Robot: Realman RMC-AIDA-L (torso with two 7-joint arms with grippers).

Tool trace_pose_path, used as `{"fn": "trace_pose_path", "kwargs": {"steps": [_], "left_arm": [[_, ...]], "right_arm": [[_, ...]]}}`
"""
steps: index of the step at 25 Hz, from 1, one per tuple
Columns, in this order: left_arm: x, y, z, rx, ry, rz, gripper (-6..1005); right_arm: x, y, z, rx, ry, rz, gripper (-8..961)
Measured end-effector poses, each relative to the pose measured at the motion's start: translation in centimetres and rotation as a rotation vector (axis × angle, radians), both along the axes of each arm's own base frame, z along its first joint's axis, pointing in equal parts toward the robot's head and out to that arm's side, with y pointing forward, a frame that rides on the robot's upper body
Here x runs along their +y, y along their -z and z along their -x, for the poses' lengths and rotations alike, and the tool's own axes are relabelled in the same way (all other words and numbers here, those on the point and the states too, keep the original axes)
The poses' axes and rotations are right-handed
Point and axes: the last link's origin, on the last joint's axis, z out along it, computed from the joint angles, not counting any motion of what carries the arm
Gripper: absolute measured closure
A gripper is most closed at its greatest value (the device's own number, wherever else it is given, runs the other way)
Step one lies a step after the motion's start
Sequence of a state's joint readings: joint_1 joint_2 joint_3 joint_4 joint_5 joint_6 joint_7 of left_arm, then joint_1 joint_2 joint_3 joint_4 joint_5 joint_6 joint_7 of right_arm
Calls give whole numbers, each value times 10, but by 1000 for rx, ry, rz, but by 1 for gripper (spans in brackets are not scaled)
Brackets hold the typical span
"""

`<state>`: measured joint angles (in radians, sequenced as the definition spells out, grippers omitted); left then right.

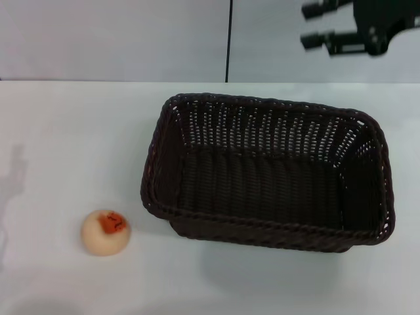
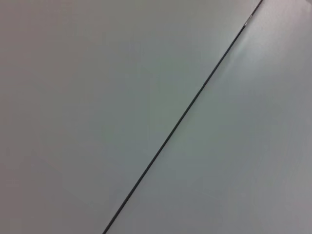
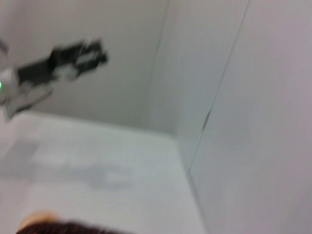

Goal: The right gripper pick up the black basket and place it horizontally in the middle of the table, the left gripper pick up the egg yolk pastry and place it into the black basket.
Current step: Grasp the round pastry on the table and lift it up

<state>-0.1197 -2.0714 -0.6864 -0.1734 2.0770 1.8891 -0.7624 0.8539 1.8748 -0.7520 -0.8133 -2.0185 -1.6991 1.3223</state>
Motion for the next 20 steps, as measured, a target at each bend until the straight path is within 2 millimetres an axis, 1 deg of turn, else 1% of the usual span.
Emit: {"fn": "trace_pose_path", "kwargs": {"steps": [2, 3, 4, 8, 11, 12, 13, 14, 17, 18, 19, 20], "left_arm": [[0, 1, 0, 2, 1, 6, 485], [0, 2, 0, 10, 3, 20, 485], [0, 2, 0, 10, 3, 20, 486], [-4, 6, 5, 71, -3, 84, 489], [-5, 8, 8, 104, -6, 125, 491], [-6, 9, 10, 121, -8, 151, 492], [-8, 13, 13, 159, -6, 210, 493], [-8, 13, 13, 159, -6, 210, 493], [-11, 17, 17, 243, 8, 302, 496], [-14, 18, 21, 316, 14, 366, 496], [-14, 18, 21, 316, 14, 366, 497], [-15, 19, 24, 349, 18, 399, 498]], "right_arm": [[-3, -5, -1, 74, -12, -42, 518], [-9, -9, -11, 151, -6, -86, 518], [-9, -9, -11, 151, -6, -86, 518], [-23, -14, -36, 295, 61, -175, 518], [-38, -20, -64, 430, 154, -269, 518], [-44, -21, -76, 482, 203, -307, 518], [-54, -24, -98, 579, 297, -388, 518], [-54, -24, -98, 579, 297, -388, 518], [-71, -23, -134, 694, 421, -518, 518], [-82, -19, -158, 745, 496, -596, 518], [-82, -19, -158, 745, 496, -596, 518], [-87, -19, -168, 759, 530, -624, 518]]}}
